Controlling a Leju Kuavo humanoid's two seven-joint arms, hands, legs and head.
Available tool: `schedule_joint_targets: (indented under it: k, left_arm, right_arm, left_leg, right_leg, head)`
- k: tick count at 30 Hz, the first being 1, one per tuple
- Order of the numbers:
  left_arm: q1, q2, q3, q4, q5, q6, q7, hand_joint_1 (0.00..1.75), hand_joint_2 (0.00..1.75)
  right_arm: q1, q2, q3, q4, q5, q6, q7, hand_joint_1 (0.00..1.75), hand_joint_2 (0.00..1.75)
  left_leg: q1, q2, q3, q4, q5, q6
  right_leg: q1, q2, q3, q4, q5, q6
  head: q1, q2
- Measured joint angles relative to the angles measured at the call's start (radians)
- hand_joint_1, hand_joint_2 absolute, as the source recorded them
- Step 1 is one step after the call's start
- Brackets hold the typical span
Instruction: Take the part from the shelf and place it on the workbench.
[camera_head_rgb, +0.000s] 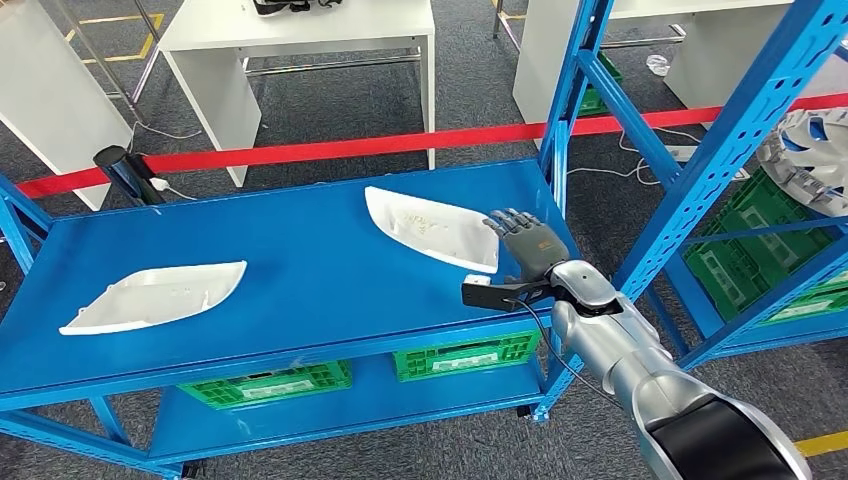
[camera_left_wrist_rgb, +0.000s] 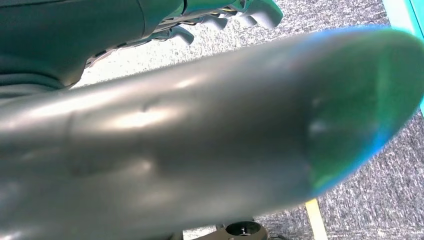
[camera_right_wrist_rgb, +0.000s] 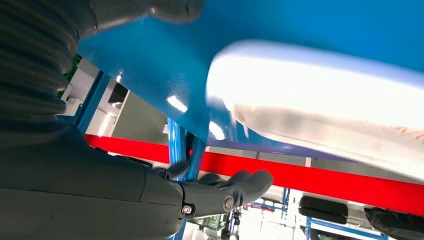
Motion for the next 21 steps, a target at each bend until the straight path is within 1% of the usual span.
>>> schedule_joint_targets:
  k: [3,8,12,16,21]
  left_arm:
    - [0.0,-0.001,0.002,0.0,-0.007,0.017,-0.011,0.0,1.75]
    - [-0.001,-0.002,0.002,0.0,-0.019,0.095,-0.062,0.0,1.75]
    - [-0.002,-0.002,0.002,-0.001,-0.018,0.133,-0.097,0.0,1.75]
    - [-0.003,-0.002,0.003,-0.001,-0.017,0.139,-0.117,0.0,1.75]
    - [-0.003,-0.002,0.003,-0.001,-0.017,0.138,-0.12,0.0,1.75]
  right_arm:
    - [0.0,0.0,0.0,0.0,0.0,-0.006,-0.003,0.0,0.0]
    - [-0.001,0.0,0.0,0.0,0.004,-0.034,-0.006,0.0,0.0]
    - [-0.006,0.0,0.0,0.0,0.005,-0.06,-0.006,0.0,0.0]
    - [-0.016,0.0,0.0,0.0,-0.005,-0.091,-0.001,0.0,0.0]
    - [-0.02,0.0,0.0,-0.002,-0.01,-0.095,0.0,0.0,0.0]
  left_leg:
    - [0.0,0.0,0.0,0.0,0.0,0.0]
    - [0.0,0.0,0.0,0.0,0.0,0.0]
    - [0.0,0.0,0.0,0.0,0.0,0.0]
    - [0.0,0.0,0.0,0.0,0.0,0.0]
    - [0.0,0.0,0.0,0.0,0.0,0.0]
  right_leg:
    - [0.0,0.0,0.0,0.0,0.0,0.0]
    - [0.0,0.0,0.0,0.0,0.0,0.0]
    - [0.0,0.0,0.0,0.0,0.0,0.0]
    - [0.0,0.0,0.0,0.0,0.0,0.0]
    - [0.0,0.0,0.0,0.0,0.0,0.0]
  head:
    - [0.0,0.0]
    - [0.0,0.0]
    - [0.0,0.0]
    - [0.0,0.0]
    - [0.0,0.0]
